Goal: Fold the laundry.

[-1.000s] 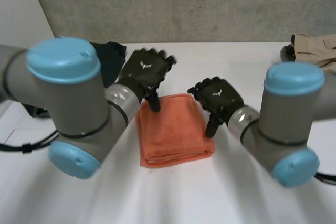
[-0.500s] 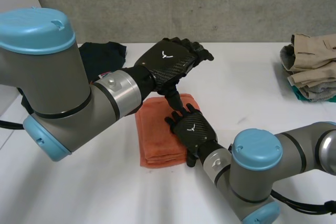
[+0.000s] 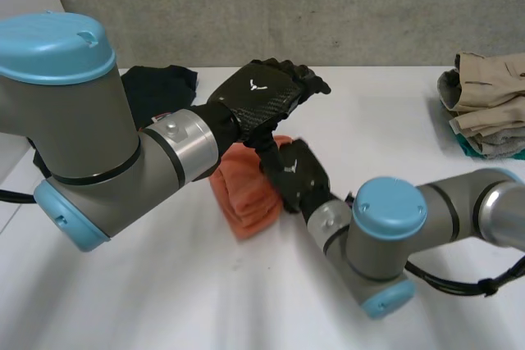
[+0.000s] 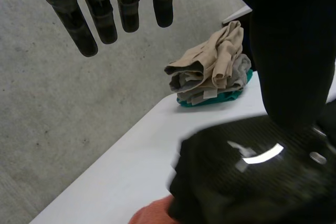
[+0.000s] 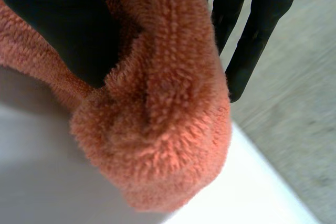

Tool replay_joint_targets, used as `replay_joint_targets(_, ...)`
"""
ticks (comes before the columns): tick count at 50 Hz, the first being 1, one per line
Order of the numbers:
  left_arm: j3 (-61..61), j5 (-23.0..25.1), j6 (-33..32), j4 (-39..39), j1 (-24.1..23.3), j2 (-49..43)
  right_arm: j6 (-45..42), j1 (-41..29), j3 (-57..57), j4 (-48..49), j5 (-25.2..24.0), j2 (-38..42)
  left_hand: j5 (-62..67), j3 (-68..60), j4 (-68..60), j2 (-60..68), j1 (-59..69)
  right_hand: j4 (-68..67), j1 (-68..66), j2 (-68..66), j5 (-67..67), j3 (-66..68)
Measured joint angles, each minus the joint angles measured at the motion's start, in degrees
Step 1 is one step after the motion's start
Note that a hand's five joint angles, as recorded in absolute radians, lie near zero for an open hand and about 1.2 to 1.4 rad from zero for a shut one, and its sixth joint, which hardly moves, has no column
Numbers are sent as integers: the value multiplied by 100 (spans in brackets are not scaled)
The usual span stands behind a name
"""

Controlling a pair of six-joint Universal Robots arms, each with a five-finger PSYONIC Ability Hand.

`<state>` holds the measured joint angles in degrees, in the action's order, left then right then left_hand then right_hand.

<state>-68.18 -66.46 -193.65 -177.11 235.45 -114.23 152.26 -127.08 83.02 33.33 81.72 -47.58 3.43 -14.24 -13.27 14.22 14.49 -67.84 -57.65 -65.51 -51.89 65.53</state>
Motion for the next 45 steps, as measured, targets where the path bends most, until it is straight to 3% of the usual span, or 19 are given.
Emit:
replay_joint_targets(13, 61, -257, 41, -42, 147, 437, 603, 1276, -1465, 836, -91, -547, 1, 0, 0, 0, 0, -62, 0, 0, -99, 0)
replay_joint_targets(24, 14, -377, 98, -114, 176, 600, 1360, 3225, -2664, 1325, -244, -361, 1, 0, 0, 0, 0, -78, 0, 0, -101, 32)
replay_joint_targets(36, -152, -364, 103, -115, 138, 521, 1818, 5018, -3337, 1230, -1507, 1129, 2, 0, -1, 0, 0, -83, 0, 0, -136, 59)
replay_joint_targets(45, -252, -360, 100, -129, 125, 471, 1797, 5610, -2751, 949, -2499, 1361, 1, 0, 0, 0, 0, -47, 0, 0, -275, 72)
